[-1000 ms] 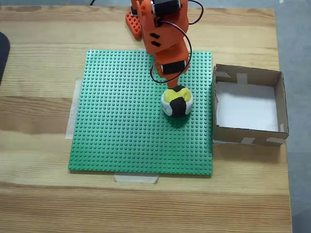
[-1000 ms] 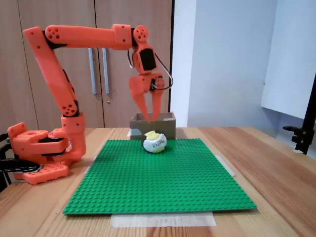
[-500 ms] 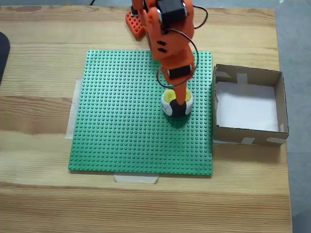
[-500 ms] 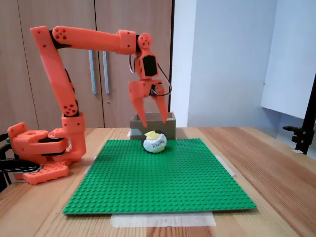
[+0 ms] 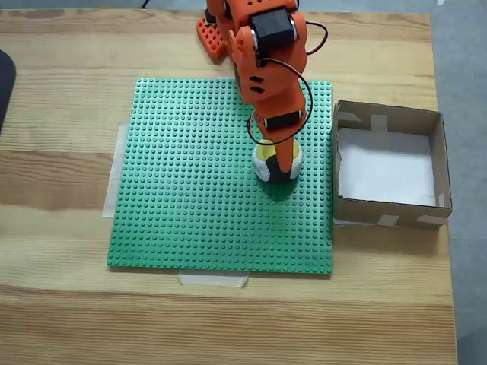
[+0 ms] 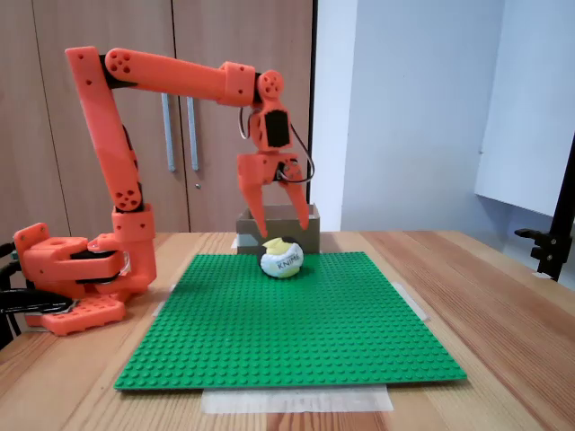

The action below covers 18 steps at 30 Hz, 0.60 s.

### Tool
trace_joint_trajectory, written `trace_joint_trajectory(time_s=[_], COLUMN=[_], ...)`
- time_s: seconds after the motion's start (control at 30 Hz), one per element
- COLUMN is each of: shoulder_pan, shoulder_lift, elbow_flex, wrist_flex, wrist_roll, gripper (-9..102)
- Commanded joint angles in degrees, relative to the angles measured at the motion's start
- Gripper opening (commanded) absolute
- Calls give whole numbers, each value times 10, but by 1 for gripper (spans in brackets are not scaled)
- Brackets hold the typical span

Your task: Pick the ball and put it in the box.

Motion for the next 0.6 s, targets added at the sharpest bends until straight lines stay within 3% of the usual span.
trace_joint_trajectory(time_s=[0.0, 0.57], shoulder_pan=[-3, -3], shoulder_lift=[3, 3], elbow_flex=[-4, 74], wrist_flex=[-12, -77], wrist_roll=[8, 10], gripper=[37, 33])
